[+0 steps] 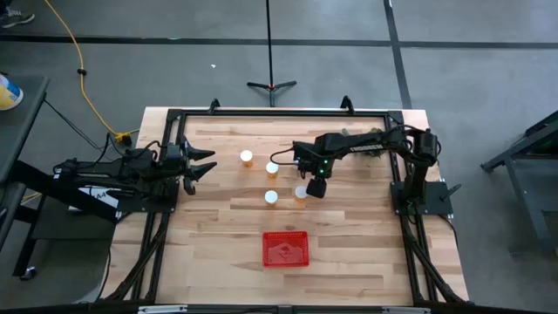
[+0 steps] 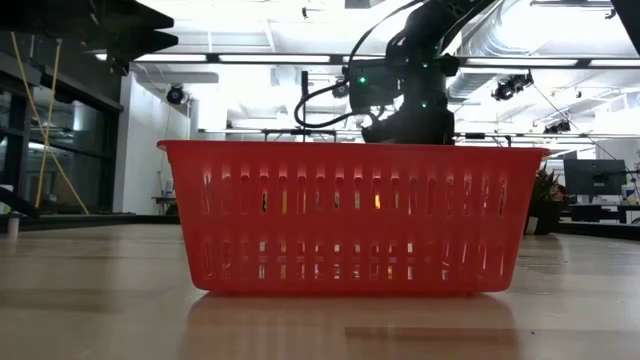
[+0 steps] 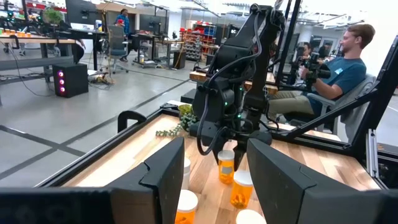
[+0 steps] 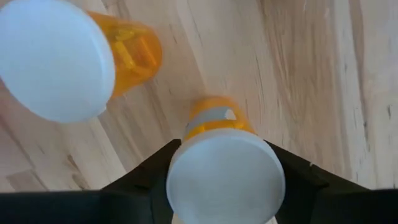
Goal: Pick and place pill bottles into a basket
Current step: Put the orange pill bottle into the red basket
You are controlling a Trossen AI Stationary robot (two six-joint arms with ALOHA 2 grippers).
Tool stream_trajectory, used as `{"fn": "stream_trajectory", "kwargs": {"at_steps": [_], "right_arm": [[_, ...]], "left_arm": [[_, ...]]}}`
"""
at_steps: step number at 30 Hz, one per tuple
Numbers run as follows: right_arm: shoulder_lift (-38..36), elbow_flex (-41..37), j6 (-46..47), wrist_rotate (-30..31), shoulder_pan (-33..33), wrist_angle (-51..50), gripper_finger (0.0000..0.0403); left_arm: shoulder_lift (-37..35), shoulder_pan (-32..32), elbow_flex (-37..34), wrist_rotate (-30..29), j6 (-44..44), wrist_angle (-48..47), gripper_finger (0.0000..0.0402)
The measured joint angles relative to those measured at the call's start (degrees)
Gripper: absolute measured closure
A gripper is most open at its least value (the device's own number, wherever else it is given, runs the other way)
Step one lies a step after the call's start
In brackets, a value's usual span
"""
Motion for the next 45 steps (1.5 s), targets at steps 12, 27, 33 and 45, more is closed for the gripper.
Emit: {"fn": "stream_trajectory", "kwargs": {"at_steps": [12, 27, 33, 45], "right_arm": [[-5.6, 0.1, 3.5, -1.1, 3.1, -2.6, 0.0221], [-9.4, 0.1, 16.3, -2.1, 16.1, -0.8, 0.0212], [-9.4, 0.1, 21.1, -2.7, 20.5, 5.1, 0.0219], [-9.4, 0.1, 25.8, -2.7, 25.0, 10.5, 0.0221]], "left_arm": [[0.0, 0.0, 0.0, 0.0, 0.0, 0.0, 0.019], [0.0, 0.0, 0.0, 0.0, 0.0, 0.0, 0.019], [0.0, 0.0, 0.0, 0.0, 0.0, 0.0, 0.019], [0.0, 0.0, 0.0, 0.0, -0.4, 0.0, 0.019]]}}
